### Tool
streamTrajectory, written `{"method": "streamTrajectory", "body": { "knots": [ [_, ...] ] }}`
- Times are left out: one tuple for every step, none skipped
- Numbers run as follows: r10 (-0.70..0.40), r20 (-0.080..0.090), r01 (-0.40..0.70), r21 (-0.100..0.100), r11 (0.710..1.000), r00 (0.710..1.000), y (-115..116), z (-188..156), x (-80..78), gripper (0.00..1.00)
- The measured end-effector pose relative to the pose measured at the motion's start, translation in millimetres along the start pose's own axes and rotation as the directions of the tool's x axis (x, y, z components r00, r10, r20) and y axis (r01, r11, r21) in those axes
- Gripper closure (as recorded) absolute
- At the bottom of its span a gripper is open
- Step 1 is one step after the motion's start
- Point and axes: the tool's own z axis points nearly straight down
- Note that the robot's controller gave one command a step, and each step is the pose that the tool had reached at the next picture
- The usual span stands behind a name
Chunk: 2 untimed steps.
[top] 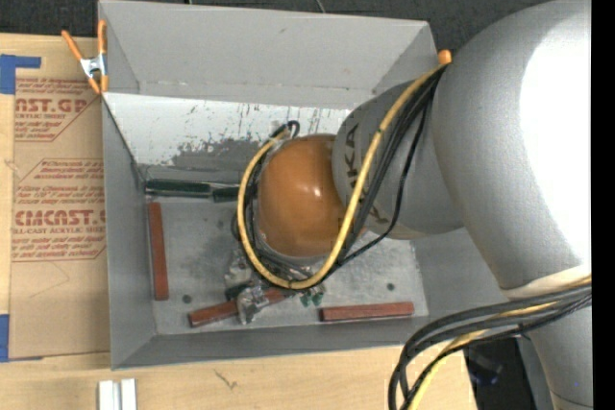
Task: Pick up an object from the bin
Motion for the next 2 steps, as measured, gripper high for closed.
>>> {"method": "streamTrajectory", "body": {
  "knots": [
    [0.0,0.0,0.0,0.0,1.0,1.0,0,0,0.0,1.0],
    [-0.025,-0.002,0.025,0.002,1.0,1.0,14,-175,-37.9,1.0]
  ]
}}
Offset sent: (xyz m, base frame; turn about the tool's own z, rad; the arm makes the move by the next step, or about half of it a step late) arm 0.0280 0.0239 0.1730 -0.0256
